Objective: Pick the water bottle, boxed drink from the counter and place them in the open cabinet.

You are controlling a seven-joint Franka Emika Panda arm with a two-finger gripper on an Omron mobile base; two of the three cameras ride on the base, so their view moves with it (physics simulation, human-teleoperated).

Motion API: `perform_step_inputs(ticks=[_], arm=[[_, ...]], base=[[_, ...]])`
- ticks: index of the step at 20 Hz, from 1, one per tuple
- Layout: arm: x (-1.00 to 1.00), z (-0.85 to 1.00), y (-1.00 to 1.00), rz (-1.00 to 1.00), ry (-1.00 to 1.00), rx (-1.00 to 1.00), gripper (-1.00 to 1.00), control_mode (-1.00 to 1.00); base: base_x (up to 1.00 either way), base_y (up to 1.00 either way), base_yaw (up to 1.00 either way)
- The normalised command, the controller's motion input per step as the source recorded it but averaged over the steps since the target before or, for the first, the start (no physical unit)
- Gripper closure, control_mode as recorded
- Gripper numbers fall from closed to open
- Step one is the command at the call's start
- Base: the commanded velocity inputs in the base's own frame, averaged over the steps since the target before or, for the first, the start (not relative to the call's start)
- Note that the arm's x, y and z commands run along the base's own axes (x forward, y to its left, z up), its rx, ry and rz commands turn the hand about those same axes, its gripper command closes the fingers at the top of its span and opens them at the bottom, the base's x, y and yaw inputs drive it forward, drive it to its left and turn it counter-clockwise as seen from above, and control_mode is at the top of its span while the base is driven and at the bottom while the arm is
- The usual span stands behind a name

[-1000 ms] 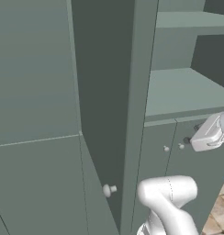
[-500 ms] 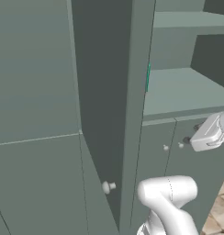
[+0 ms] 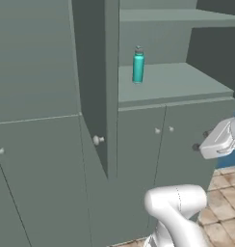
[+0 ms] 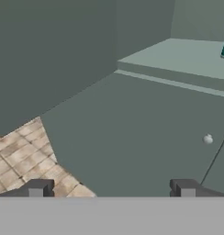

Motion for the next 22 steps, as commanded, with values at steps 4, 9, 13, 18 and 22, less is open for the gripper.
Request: perform_step_inputs(ticks=[4,9,13,18,22], arm=[[0.0,0.0,0.0,0.0,0.0,0.0,-1.0,1.0],[0.0,0.0,0.0,0.0,0.0,0.0,-1.0,1.0],[0.0,0.0,0.0,0.0,0.0,0.0,-1.0,1.0],[0.0,0.0,0.0,0.0,0.0,0.0,-1.0,1.0],[0.0,0.0,0.0,0.0,0.0,0.0,-1.0,1.0]], base=[[-0.67,-0.1,0.0],[-0.5,0.01,-0.2],[0.0,0.04,-1.0],[0.0,0.04,-0.97],[0.01,0.05,-0.97]])
